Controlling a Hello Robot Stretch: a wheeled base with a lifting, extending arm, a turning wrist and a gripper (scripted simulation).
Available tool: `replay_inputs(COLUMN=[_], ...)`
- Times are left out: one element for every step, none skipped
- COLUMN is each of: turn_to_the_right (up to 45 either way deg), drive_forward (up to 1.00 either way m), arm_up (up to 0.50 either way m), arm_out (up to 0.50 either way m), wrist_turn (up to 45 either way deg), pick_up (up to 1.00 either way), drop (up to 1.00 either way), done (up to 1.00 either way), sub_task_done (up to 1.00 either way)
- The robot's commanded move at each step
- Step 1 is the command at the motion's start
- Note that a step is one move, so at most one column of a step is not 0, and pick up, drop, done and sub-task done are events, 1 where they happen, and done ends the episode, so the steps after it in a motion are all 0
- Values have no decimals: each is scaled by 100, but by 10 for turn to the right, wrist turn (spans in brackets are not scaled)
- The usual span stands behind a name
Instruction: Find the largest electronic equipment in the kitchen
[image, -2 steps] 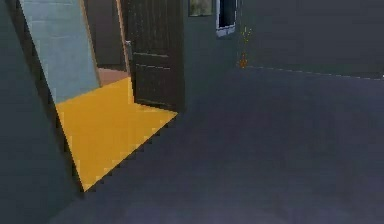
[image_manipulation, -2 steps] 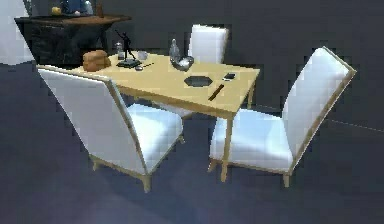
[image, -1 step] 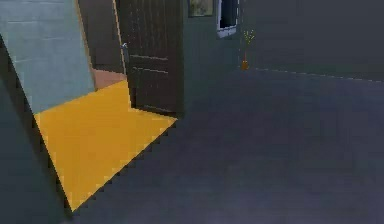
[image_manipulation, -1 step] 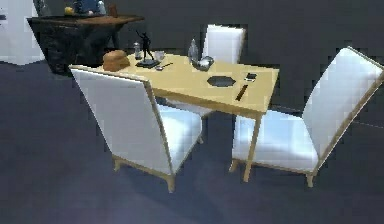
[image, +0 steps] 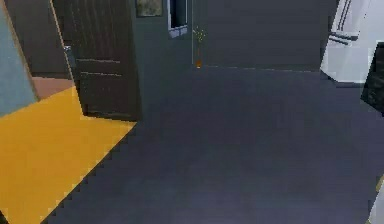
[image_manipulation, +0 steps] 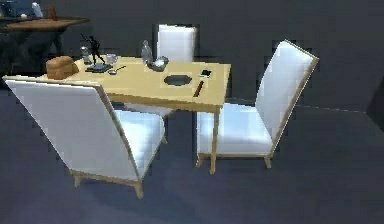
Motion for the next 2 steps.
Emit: replay_inputs(turn_to_the_right=[0,0], drive_forward=[100,100], arm_up=[0,0], arm_out=[0,0], wrist_turn=[0,0], pick_up=[0,0], drop=[0,0], done=[0,0], sub_task_done=[0,0])
